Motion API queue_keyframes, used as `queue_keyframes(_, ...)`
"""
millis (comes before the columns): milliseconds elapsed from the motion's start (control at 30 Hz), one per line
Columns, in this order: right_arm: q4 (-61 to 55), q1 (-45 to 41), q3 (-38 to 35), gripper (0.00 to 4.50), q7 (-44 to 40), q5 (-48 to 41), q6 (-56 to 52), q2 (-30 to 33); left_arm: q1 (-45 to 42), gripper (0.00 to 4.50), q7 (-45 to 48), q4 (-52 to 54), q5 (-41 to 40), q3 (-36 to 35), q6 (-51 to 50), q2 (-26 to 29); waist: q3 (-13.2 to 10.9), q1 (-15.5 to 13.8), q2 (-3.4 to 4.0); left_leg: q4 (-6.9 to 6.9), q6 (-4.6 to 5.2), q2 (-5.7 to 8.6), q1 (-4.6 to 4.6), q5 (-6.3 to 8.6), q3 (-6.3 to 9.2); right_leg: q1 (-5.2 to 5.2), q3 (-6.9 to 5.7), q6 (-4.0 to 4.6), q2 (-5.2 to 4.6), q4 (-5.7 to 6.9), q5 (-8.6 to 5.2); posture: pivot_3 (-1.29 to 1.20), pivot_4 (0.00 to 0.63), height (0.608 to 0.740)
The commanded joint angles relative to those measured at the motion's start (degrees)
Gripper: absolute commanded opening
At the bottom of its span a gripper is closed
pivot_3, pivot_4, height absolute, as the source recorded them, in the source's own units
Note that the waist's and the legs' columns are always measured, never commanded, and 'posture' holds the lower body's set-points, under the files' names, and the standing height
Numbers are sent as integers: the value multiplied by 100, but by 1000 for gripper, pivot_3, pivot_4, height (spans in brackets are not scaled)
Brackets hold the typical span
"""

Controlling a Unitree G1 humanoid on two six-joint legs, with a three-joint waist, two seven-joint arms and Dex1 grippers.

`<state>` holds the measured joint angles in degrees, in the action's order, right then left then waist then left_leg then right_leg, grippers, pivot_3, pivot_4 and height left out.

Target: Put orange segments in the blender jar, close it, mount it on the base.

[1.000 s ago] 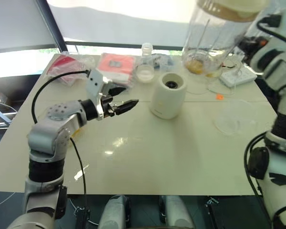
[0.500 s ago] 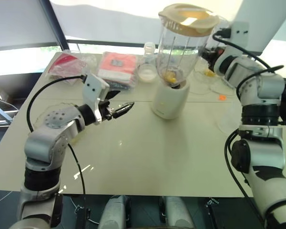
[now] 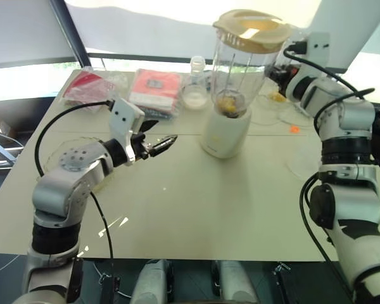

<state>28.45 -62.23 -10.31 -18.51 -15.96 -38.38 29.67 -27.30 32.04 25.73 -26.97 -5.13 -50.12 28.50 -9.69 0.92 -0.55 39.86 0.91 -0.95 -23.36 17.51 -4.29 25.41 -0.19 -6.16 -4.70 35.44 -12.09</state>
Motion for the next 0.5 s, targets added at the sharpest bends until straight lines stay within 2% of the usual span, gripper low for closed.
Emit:
queue_keyframes(33,-127,-69,-157,809,-45,7,40,176,-18,3693,-51,223,-79,33,112,-5,0,1,0,0,0,0,0,0,0,0,0,0,0,-1,0,0,150,740)
queue_keyframes(500,-80,237,-263,809,-229,-207,-241,66,-64,3693,-60,136,-63,123,172,7,0,-12,0,-14,0,1,-2,0,-4,0,-1,0,0,-19,0,0,150,740)
